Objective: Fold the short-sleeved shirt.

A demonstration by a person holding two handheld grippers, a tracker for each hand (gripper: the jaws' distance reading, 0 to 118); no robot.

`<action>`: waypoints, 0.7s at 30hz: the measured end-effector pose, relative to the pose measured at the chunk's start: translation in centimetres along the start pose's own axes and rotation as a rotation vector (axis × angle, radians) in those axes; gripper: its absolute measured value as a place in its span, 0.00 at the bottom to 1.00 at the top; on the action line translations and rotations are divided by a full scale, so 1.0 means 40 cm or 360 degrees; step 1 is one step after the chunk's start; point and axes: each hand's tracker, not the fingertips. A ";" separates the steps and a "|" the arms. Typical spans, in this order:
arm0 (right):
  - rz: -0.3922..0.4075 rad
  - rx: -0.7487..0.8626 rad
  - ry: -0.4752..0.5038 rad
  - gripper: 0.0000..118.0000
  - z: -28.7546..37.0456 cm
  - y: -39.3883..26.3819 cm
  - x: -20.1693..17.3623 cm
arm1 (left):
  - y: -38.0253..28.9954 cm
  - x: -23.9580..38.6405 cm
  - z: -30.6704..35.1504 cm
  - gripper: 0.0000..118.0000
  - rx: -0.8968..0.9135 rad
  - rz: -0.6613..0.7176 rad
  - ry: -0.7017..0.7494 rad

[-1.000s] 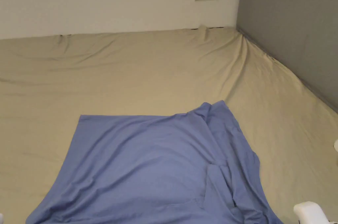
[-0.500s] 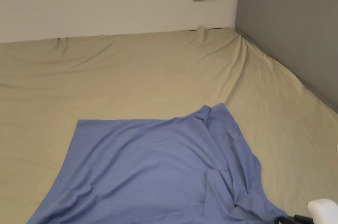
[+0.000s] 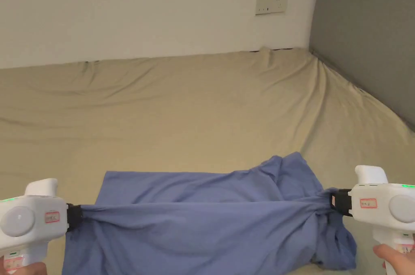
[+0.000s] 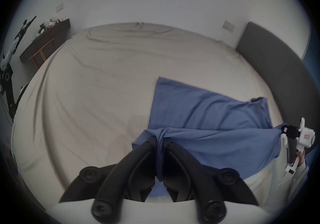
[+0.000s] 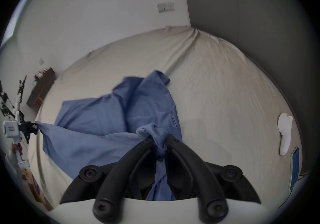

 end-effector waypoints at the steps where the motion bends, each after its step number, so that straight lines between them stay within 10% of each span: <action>1: 0.0022 -0.0033 -0.0012 0.10 -0.027 -0.004 -0.001 | -0.004 0.005 -0.025 0.05 -0.0034 -0.0002 0.0010; 12: 0.0086 -0.0081 -0.0119 0.18 -0.093 -0.032 -0.010 | -0.058 -0.034 -0.112 0.07 -0.0129 0.0018 0.0023; 13: 0.0130 0.0001 -0.0130 0.40 -0.062 -0.024 -0.011 | -0.056 -0.034 -0.087 0.21 -0.0090 0.0025 0.0052; 15: 0.0146 0.0178 -0.0061 1.00 0.034 -0.014 -0.009 | -0.061 -0.041 0.014 0.90 0.0187 0.0044 0.0094; 21: 0.0120 0.0605 0.0172 1.00 0.359 -0.063 -0.062 | -0.120 -0.063 0.294 0.94 0.0532 0.0108 -0.0112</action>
